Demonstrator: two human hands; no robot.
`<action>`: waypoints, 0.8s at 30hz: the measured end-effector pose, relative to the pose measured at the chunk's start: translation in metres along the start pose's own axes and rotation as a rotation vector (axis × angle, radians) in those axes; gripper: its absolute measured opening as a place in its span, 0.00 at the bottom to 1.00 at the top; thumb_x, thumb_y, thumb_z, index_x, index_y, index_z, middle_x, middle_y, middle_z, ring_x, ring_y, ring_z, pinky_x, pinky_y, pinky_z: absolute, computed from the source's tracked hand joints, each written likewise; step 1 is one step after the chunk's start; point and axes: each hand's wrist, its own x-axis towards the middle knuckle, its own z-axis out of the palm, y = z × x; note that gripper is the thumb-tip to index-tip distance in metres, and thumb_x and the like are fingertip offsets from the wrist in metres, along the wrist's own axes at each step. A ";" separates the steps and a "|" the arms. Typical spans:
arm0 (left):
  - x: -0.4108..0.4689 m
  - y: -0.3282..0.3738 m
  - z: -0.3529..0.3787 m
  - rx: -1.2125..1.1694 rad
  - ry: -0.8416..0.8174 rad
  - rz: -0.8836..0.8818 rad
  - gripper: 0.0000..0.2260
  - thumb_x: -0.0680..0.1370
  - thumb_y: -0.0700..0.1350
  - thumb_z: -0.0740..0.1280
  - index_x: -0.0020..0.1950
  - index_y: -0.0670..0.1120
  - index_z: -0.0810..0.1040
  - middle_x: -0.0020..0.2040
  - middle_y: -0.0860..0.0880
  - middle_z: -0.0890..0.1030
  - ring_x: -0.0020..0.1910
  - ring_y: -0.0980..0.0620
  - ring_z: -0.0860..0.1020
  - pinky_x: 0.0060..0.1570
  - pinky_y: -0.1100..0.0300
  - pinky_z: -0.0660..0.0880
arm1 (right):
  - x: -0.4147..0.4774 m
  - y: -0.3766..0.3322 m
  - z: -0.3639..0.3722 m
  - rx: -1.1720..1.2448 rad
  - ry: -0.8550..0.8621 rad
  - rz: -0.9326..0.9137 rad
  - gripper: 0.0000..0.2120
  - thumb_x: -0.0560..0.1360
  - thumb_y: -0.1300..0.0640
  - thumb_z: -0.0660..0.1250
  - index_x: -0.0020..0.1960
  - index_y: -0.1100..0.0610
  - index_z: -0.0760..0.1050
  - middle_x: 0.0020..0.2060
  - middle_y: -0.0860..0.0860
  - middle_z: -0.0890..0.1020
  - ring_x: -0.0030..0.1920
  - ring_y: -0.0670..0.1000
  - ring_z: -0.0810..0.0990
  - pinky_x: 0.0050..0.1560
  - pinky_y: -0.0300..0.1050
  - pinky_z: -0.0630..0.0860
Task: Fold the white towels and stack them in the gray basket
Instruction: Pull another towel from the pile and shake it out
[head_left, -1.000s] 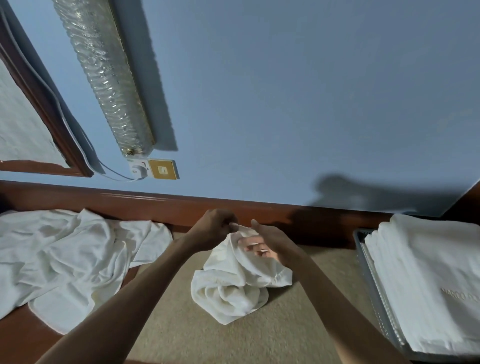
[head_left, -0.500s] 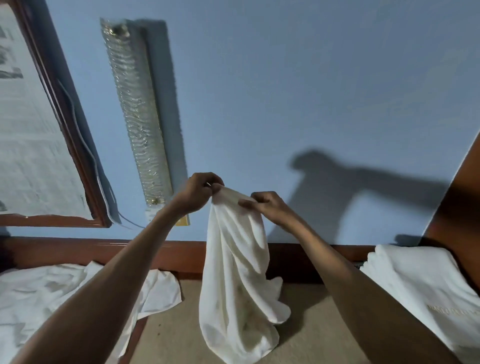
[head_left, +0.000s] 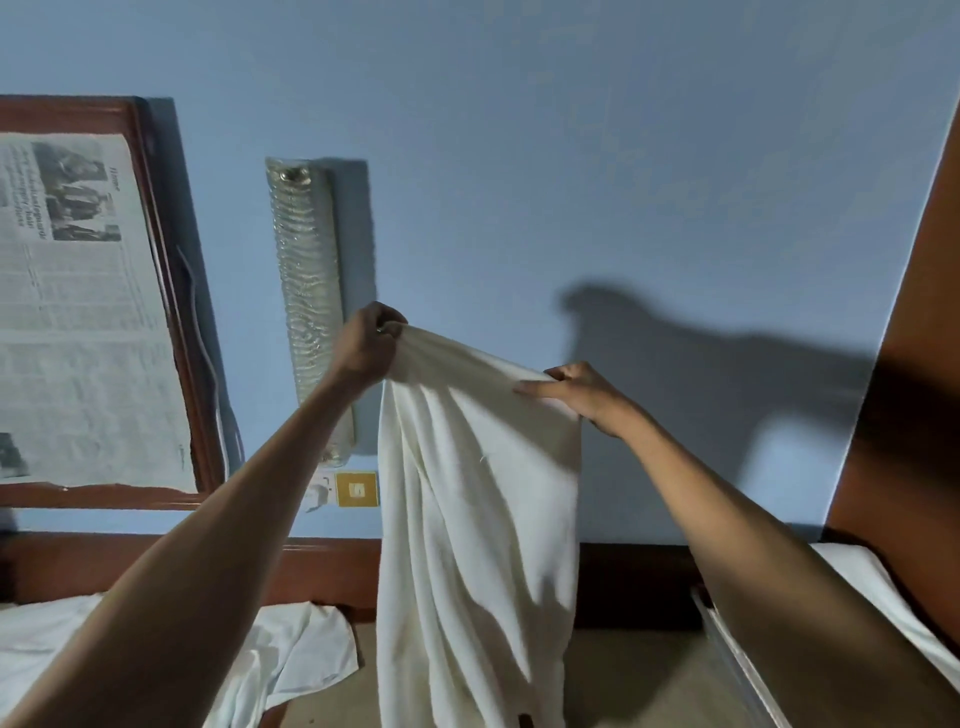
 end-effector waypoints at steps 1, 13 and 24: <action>-0.002 0.001 -0.003 0.003 0.005 -0.011 0.09 0.80 0.36 0.62 0.54 0.46 0.81 0.49 0.47 0.81 0.50 0.45 0.78 0.49 0.53 0.75 | 0.000 0.001 -0.007 -0.022 0.025 -0.008 0.33 0.67 0.42 0.81 0.34 0.49 0.55 0.30 0.49 0.57 0.30 0.49 0.55 0.31 0.45 0.49; 0.002 -0.019 -0.047 -0.044 0.136 -0.163 0.10 0.79 0.37 0.64 0.56 0.43 0.82 0.52 0.44 0.82 0.51 0.45 0.78 0.46 0.57 0.73 | -0.002 0.016 -0.033 0.178 0.004 0.006 0.15 0.78 0.45 0.71 0.52 0.58 0.84 0.47 0.51 0.86 0.49 0.52 0.82 0.50 0.43 0.77; 0.011 -0.012 -0.058 -0.031 0.219 -0.185 0.11 0.79 0.37 0.60 0.54 0.46 0.81 0.54 0.45 0.80 0.52 0.46 0.77 0.47 0.56 0.74 | -0.017 0.026 -0.019 0.097 0.008 -0.029 0.20 0.77 0.42 0.69 0.51 0.60 0.85 0.44 0.53 0.88 0.43 0.49 0.85 0.45 0.40 0.79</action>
